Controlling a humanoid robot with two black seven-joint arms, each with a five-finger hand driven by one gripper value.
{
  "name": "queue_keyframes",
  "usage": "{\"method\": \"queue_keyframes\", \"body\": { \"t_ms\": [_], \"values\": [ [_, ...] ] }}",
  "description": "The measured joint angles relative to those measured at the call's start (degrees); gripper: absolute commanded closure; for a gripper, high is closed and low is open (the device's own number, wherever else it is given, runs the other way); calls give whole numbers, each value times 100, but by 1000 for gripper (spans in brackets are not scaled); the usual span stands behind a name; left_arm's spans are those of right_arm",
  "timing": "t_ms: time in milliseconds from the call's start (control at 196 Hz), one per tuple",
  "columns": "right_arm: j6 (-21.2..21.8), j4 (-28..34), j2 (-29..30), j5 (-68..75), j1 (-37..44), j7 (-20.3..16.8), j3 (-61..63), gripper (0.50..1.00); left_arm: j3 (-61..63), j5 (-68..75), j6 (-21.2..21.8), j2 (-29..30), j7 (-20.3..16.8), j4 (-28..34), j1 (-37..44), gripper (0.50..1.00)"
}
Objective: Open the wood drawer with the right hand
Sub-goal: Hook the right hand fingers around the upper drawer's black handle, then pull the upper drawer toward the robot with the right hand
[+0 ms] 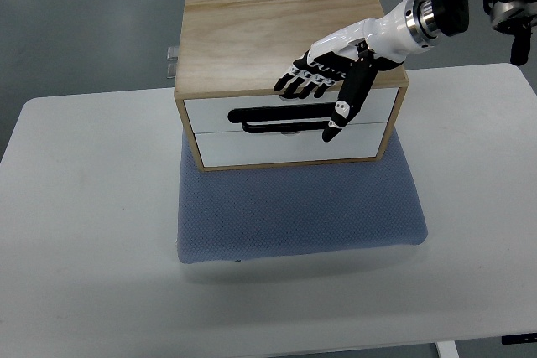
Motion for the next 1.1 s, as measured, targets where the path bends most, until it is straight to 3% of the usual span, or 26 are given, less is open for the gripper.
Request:
{"method": "queue_keyframes", "body": {
  "t_ms": [455,1100],
  "values": [
    [-305,10,275,19,-142,-25,-8,560,0,0,0,0,0,0,0,500],
    [-710,4,544,-7,-422,-400,-12,558,1,0,0,0,0,-1,0,500]
  ]
}}
